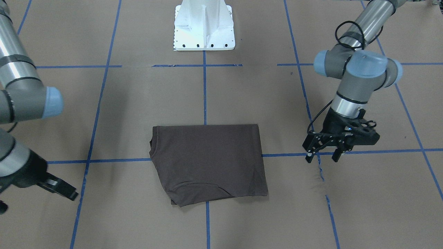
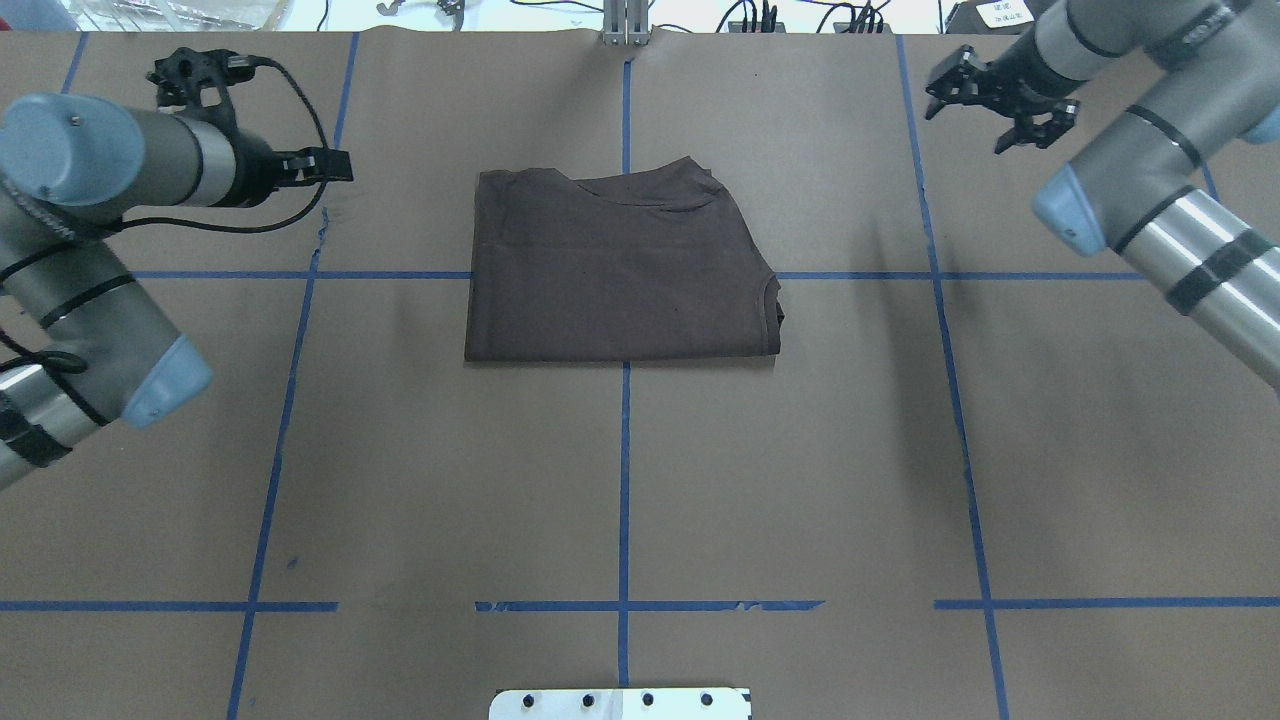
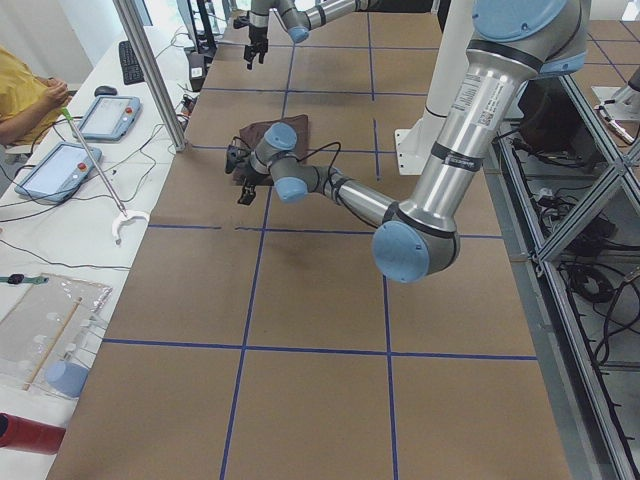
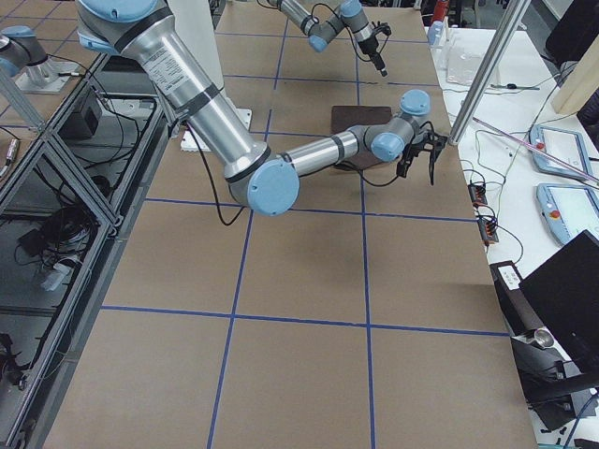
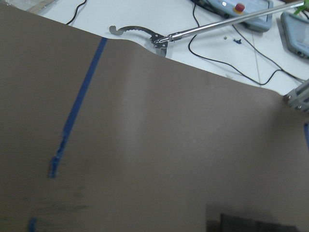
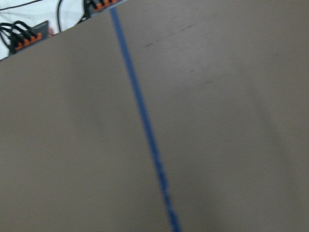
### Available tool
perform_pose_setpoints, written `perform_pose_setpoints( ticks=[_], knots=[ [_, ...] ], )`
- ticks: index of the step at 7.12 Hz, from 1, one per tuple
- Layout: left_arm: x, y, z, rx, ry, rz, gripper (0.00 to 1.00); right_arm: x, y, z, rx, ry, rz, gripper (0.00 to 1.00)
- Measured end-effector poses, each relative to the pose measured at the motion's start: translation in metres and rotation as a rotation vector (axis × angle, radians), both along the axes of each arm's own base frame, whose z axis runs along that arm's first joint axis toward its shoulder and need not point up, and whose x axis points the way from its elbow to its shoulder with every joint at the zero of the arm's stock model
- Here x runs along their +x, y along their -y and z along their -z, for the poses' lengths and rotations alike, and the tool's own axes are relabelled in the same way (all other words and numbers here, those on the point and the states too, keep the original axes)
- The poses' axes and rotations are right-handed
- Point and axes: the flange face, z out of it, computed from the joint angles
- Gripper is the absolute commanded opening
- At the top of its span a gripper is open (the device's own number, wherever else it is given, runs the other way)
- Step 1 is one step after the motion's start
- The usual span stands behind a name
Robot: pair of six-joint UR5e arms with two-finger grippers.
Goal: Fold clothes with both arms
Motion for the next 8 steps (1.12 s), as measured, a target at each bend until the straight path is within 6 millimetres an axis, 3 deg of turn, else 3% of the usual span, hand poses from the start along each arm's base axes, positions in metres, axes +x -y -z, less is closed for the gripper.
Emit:
perform_pose_setpoints(
  ticks=[2,3,4,5,7,8],
  knots=[
    [-0.131,-0.017,-0.065,0.077,0.079,-0.212,1.0,0.141,-0.046,-0.118,0.145,-0.118,0.156,1.0],
    [-0.194,-0.016,-0.088,0.101,0.092,-0.278,1.0,0.2,-0.079,-0.16,0.169,-0.119,0.214,1.0],
    [-0.244,-0.014,-0.107,0.122,0.132,-0.316,1.0,0.236,-0.119,-0.181,0.177,-0.08,0.24,1.0],
    [-0.282,-0.008,-0.12,0.11,0.176,-0.342,1.0,0.251,-0.155,-0.181,0.173,-0.051,0.247,1.0],
    [-0.317,0.015,-0.117,-0.035,0.198,-0.356,1.0,0.248,-0.185,-0.129,0.116,-0.067,0.277,1.0],
    [-0.326,-0.002,-0.129,-0.104,0.191,-0.358,1.0,0.244,-0.193,-0.114,0.109,-0.122,0.303,1.0]
  ],
)
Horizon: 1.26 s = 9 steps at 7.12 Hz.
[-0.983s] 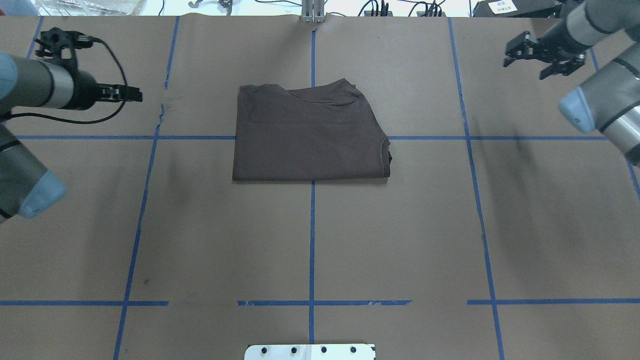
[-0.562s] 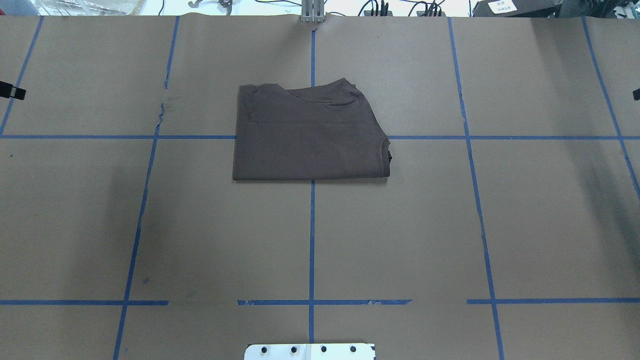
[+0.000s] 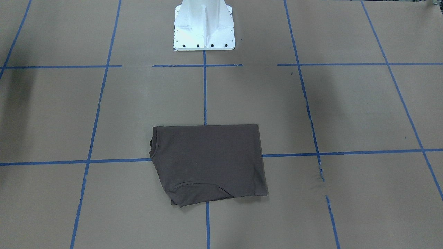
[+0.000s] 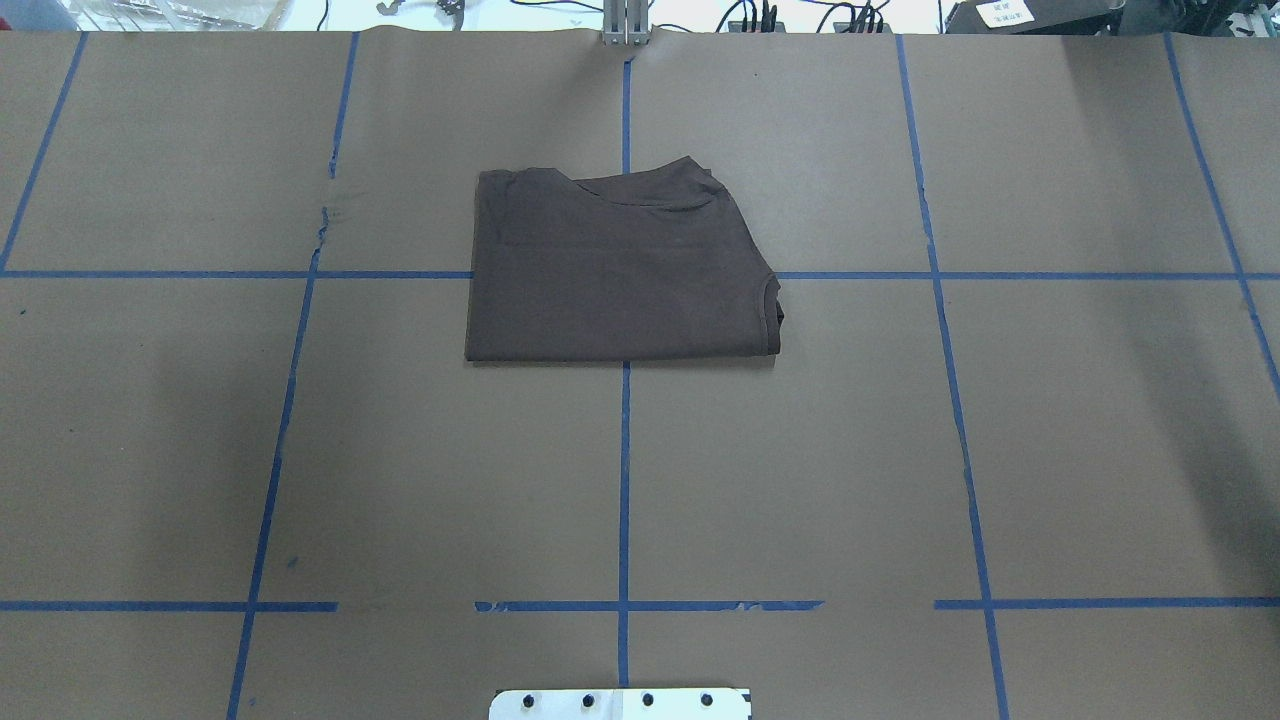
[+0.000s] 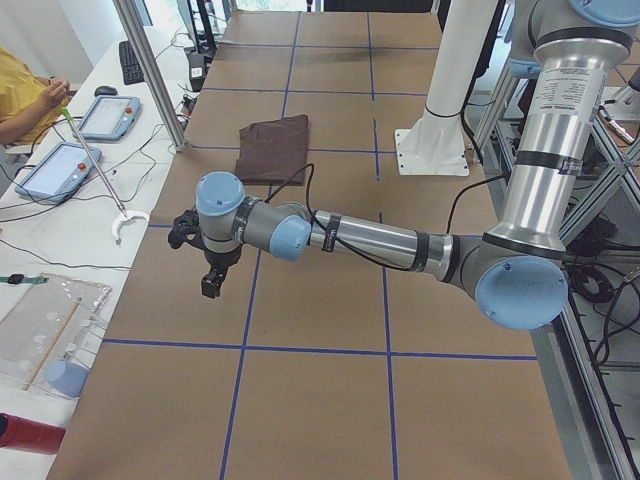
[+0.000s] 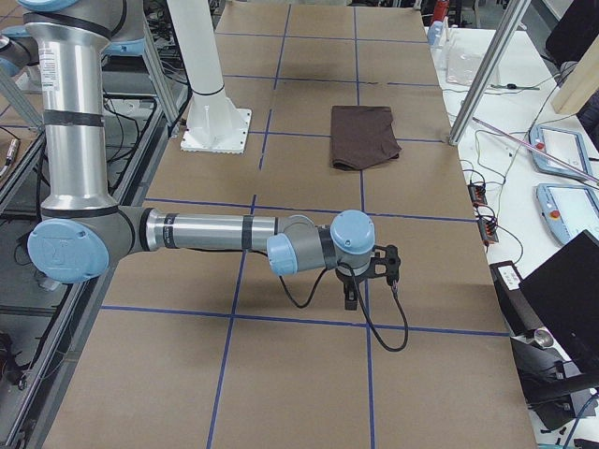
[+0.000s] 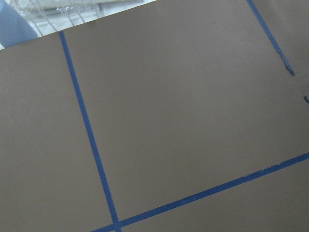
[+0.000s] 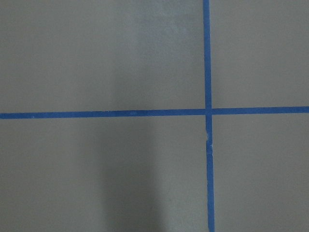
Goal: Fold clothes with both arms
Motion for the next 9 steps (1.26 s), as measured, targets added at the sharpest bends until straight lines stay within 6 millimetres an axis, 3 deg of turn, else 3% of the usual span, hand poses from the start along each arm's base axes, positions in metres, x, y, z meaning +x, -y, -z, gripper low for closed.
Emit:
perform_pose_setpoints(
  ticks=[2,3,4,6,9],
  knots=[
    [-0.007,-0.082,-0.04,-0.091,-0.002,-0.001,1.0,-0.003,-0.004,-0.011,0.027,-0.079,0.076,1.0],
    [-0.01,-0.114,-0.053,-0.122,0.0,-0.001,1.0,-0.003,-0.004,-0.024,0.021,-0.088,0.099,1.0],
    [-0.011,-0.133,-0.063,-0.141,0.004,-0.001,1.0,-0.004,-0.003,-0.034,0.01,-0.081,0.111,1.0],
    [-0.012,-0.147,-0.06,-0.145,0.0,0.002,1.0,-0.007,-0.004,-0.04,-0.001,-0.038,0.122,1.0],
    [-0.01,-0.148,-0.052,-0.132,-0.007,0.0,1.0,-0.008,-0.001,-0.033,0.013,-0.026,0.121,1.0]
  ],
)
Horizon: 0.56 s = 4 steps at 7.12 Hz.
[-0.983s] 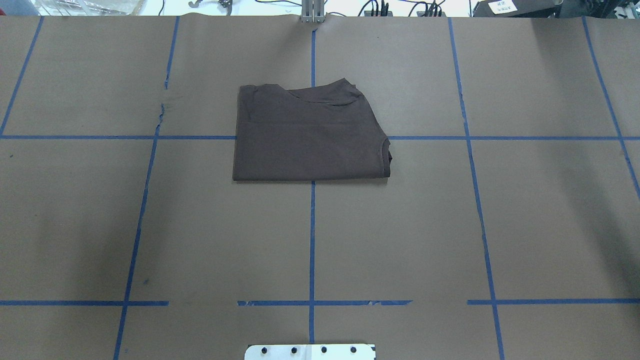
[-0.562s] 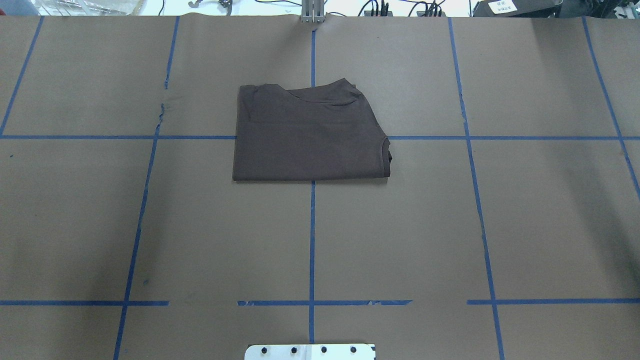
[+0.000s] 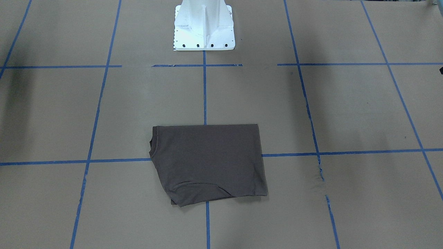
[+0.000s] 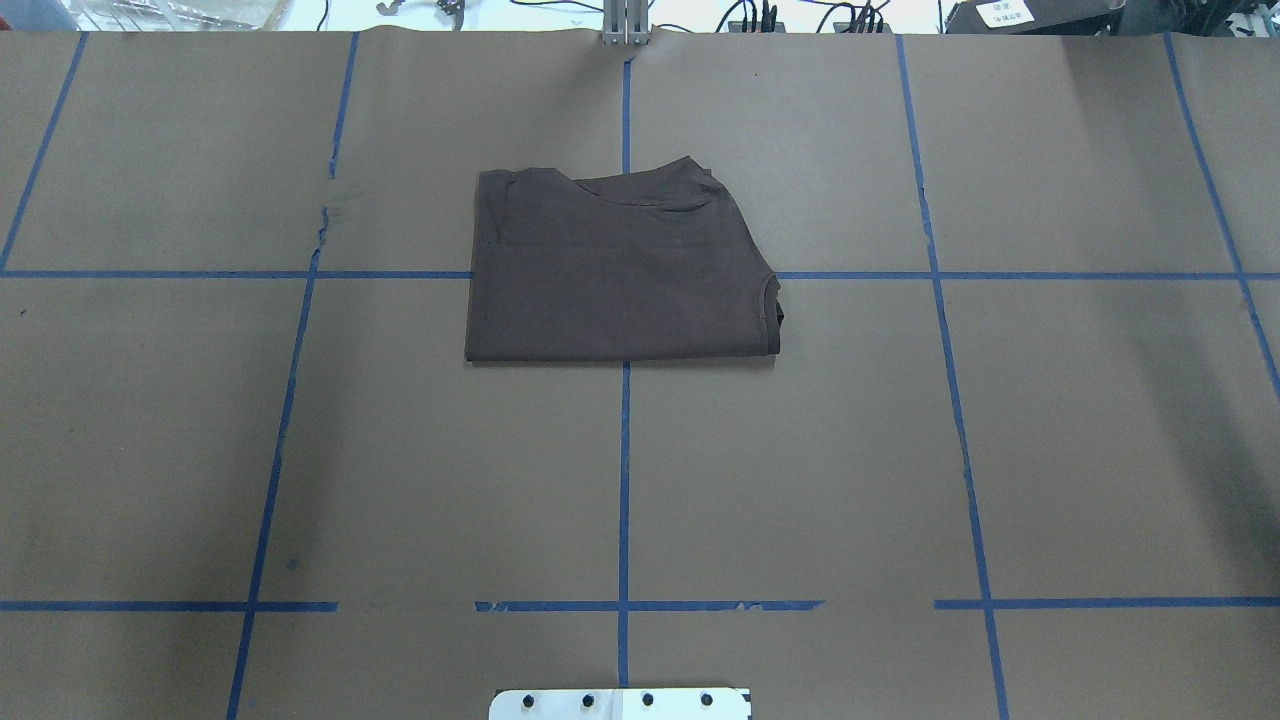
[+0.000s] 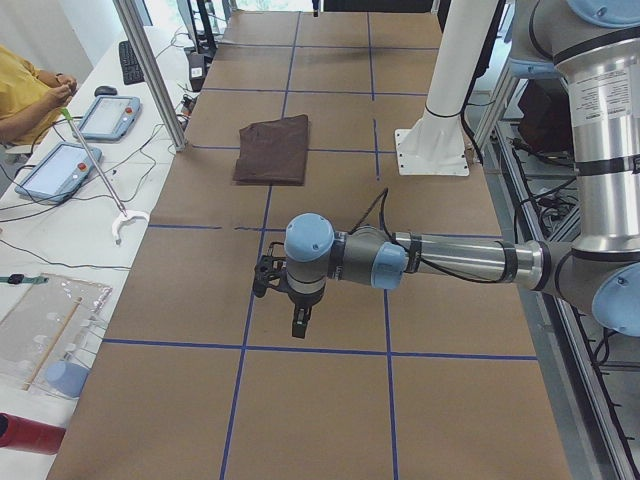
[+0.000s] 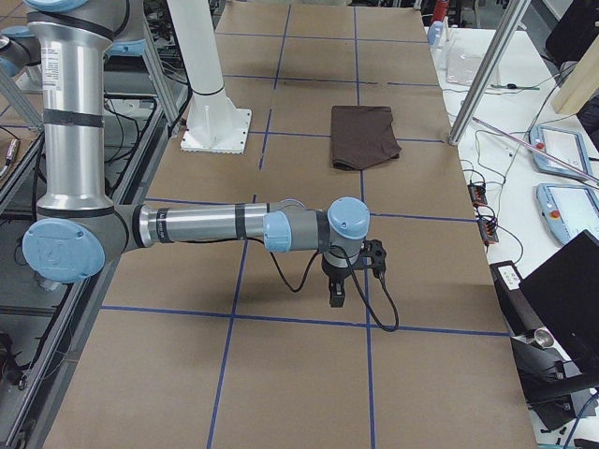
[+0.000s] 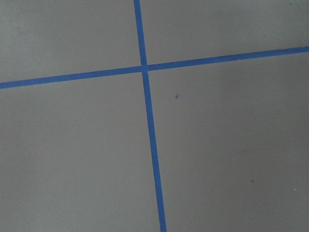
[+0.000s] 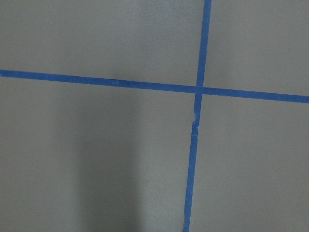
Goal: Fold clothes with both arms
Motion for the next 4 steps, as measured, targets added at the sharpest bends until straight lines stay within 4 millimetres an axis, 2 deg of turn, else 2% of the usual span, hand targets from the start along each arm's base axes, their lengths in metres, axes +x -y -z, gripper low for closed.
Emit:
perform_pose_setpoints(
  ticks=[2,4],
  knots=[
    [0.001,0.009,0.015,0.038,-0.001,-0.002,1.0,0.003,0.003,0.007,0.013,0.002,-0.009,1.0],
    [0.001,0.016,0.044,0.099,-0.004,-0.004,1.0,0.007,0.007,0.008,0.009,-0.001,-0.024,1.0]
  ],
)
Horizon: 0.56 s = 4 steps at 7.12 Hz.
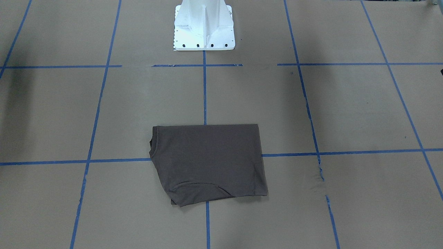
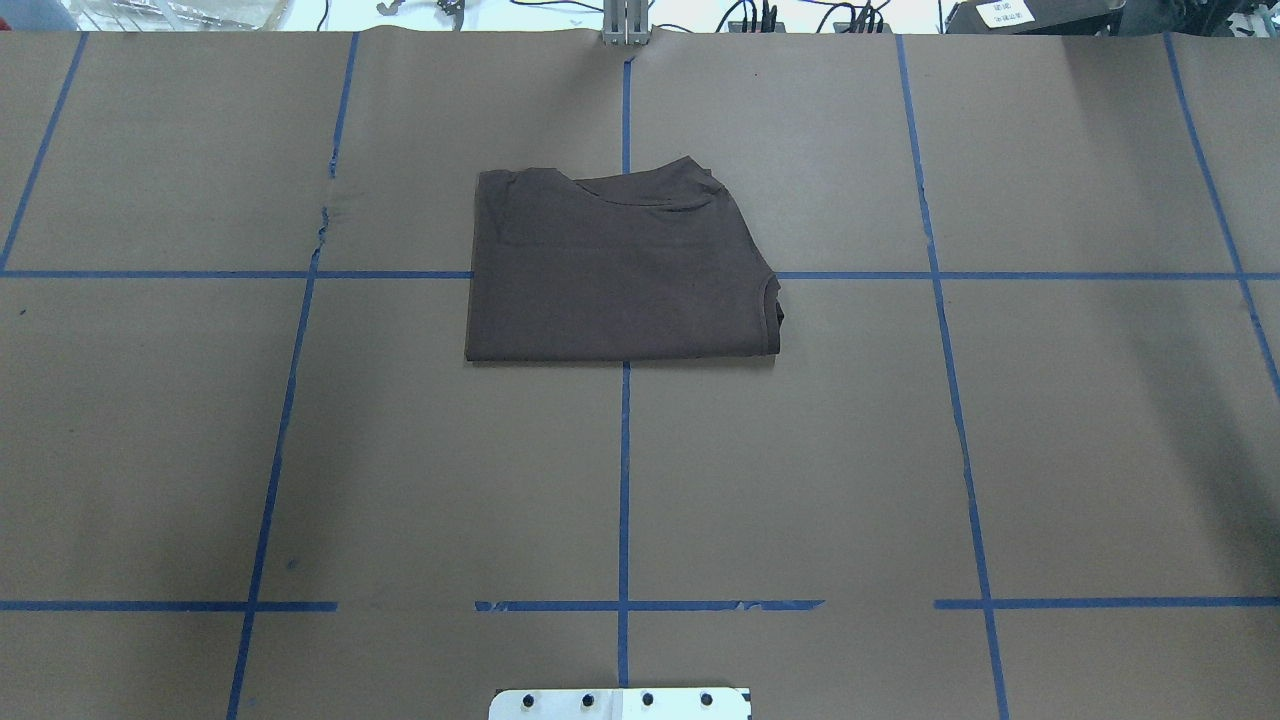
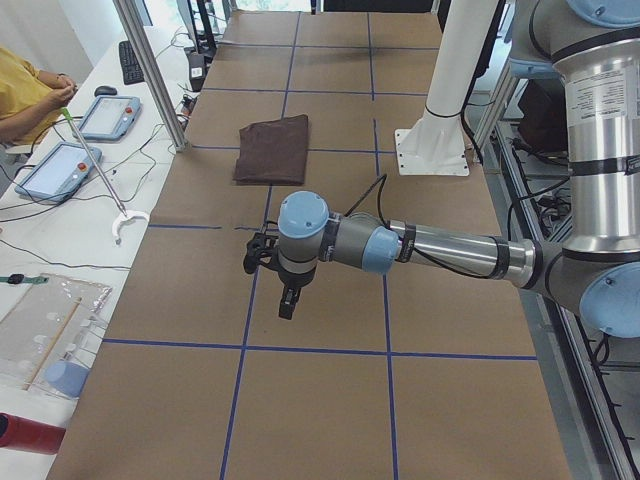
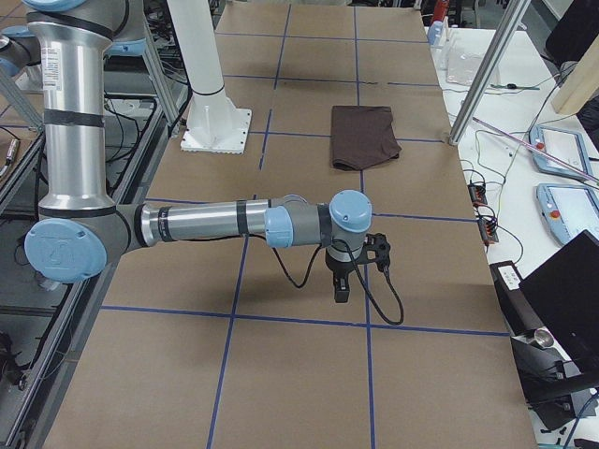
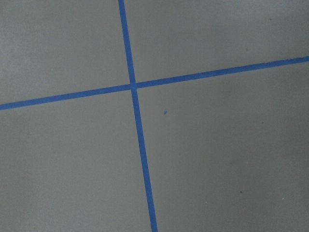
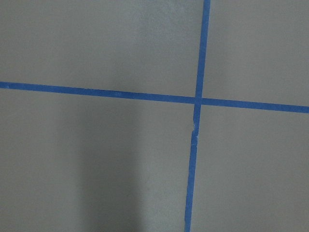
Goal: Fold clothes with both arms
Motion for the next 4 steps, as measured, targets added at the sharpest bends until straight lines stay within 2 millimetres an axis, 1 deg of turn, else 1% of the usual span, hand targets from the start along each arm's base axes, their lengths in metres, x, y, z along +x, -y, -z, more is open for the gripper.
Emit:
perform_pose_setpoints(
  ticks=[1,2,3,4],
  knots=[
    [0.0,0.0,0.013,0.026,-0.002,0.0,1.0,0.003,0.0,-0.002,-0.005,-0.001,-0.006,1.0],
    [0.0,-0.002,0.021,0.041,-0.003,0.0,1.0,0.005,-0.002,-0.005,-0.012,0.0,-0.012,1.0],
    [-0.001,-0.006,0.025,0.044,-0.004,0.0,1.0,0.008,-0.002,-0.005,-0.014,0.001,-0.017,1.0],
    [-0.001,-0.013,0.024,0.037,-0.003,0.0,1.0,0.01,-0.002,-0.004,-0.012,0.003,-0.021,1.0]
  ],
)
